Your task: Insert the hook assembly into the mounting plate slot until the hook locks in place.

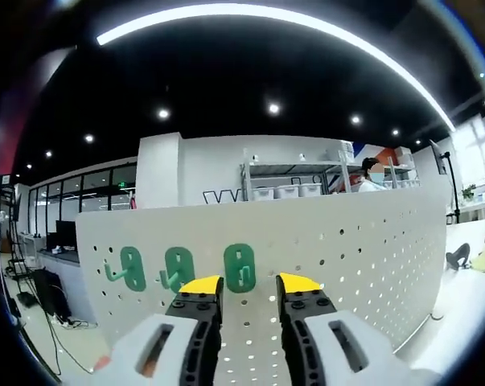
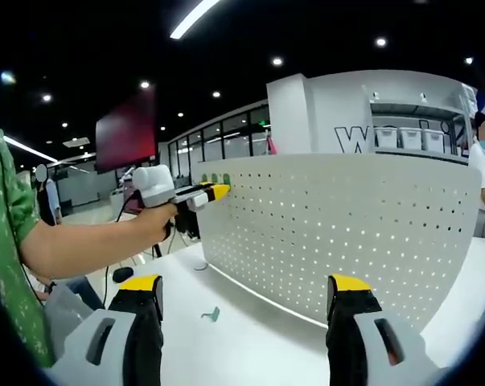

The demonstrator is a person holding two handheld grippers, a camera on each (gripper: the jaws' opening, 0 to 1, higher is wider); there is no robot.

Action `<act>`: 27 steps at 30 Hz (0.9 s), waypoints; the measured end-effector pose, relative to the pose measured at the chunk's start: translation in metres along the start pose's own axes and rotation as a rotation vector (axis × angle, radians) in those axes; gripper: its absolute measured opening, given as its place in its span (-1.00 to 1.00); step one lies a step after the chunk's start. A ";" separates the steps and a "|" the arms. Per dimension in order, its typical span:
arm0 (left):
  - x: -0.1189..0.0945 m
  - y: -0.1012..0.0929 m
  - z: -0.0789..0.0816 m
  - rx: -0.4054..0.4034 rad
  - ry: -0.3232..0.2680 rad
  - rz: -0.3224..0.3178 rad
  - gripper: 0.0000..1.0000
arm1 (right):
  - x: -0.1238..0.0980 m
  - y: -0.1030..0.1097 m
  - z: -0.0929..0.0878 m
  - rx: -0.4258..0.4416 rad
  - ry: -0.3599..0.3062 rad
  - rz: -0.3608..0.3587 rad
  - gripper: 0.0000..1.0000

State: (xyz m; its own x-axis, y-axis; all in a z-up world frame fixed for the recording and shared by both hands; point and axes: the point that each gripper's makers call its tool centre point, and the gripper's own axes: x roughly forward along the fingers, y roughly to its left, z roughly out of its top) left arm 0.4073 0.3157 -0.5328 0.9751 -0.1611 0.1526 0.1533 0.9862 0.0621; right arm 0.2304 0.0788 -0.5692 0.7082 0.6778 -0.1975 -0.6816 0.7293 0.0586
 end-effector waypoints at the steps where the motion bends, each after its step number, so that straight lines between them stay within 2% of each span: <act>1: -0.001 -0.001 0.000 -0.001 0.000 -0.003 -0.41 | 0.000 0.000 0.000 -0.001 0.000 0.001 0.71; 6: -0.006 -0.004 0.000 -0.018 0.002 -0.016 -0.28 | 0.001 0.002 0.001 -0.005 -0.002 0.005 0.71; 13: -0.013 -0.010 -0.003 -0.025 0.019 -0.046 -0.19 | 0.001 0.006 0.002 -0.009 -0.006 0.009 0.72; 19: -0.023 -0.014 -0.010 -0.031 0.049 -0.068 -0.19 | 0.000 0.007 0.005 -0.017 -0.014 0.008 0.73; 27: -0.047 -0.023 -0.020 -0.031 0.075 -0.107 -0.19 | -0.005 0.013 0.015 -0.027 -0.037 0.005 0.74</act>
State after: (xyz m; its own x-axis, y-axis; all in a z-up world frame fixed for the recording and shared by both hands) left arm 0.3610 0.3009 -0.5616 0.9619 -0.2636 0.0725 0.2610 0.9644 0.0433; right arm 0.2210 0.0866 -0.5532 0.7108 0.6848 -0.1606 -0.6896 0.7235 0.0327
